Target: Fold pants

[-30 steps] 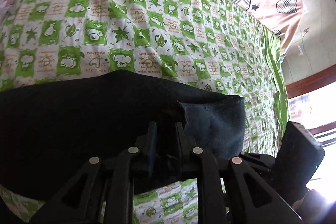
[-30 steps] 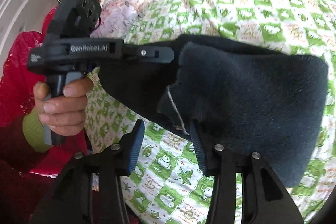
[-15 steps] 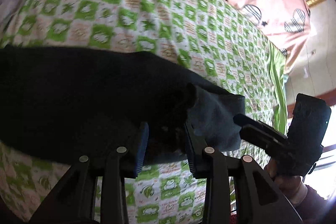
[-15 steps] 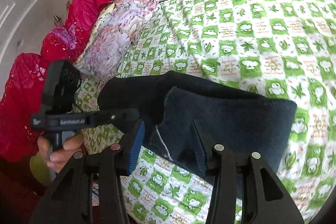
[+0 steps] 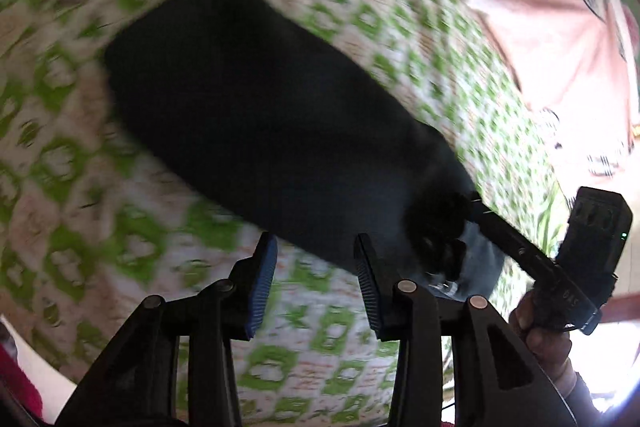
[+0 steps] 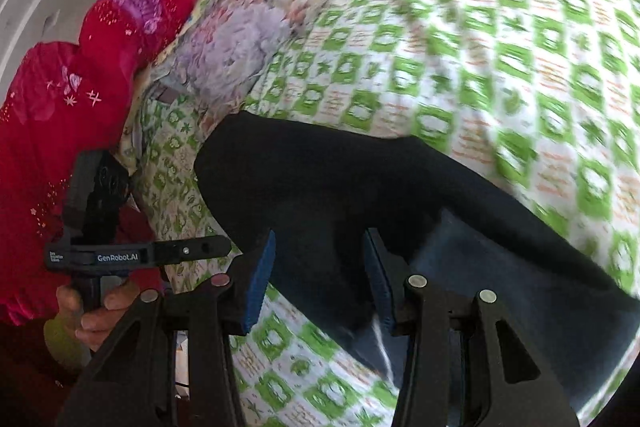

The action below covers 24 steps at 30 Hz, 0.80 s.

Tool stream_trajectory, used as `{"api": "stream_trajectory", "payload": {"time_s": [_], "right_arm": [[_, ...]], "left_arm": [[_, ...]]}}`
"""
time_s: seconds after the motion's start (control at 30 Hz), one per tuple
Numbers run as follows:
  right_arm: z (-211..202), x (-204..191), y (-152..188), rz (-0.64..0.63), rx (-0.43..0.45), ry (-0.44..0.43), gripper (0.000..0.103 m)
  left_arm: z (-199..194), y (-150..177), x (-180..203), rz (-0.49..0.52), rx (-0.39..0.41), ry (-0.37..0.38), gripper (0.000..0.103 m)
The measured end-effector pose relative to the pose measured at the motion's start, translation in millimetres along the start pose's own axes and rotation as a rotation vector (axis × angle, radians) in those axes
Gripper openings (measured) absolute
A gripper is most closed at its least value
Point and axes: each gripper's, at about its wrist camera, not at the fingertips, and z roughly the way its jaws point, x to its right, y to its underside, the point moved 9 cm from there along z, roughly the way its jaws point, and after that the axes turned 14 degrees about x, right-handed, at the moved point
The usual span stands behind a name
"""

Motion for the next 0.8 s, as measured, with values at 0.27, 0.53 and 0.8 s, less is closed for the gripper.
{"api": "stream_trajectory", "payload": {"time_s": [0.27, 0.53, 0.8], "right_arm": [[44.0, -26.0, -11.9, -0.056, -0.064, -0.042, 0.047], [80.7, -45.4, -30.8, -0.122, -0.113, -0.062, 0.047], [118.9, -59.9, -44.7, -0.202, -0.177, -0.088, 0.047]], "left_arm": [[-8.7, -17.3, -52.2, -0.135, 0.035, -0.059, 0.045], [-4.8, -31.1, -75.2, -0.198, 0.046, -0.078, 0.051], [11.8, -34.7, -86.0, -0.266, 0.023, -0.063, 0.051]]}}
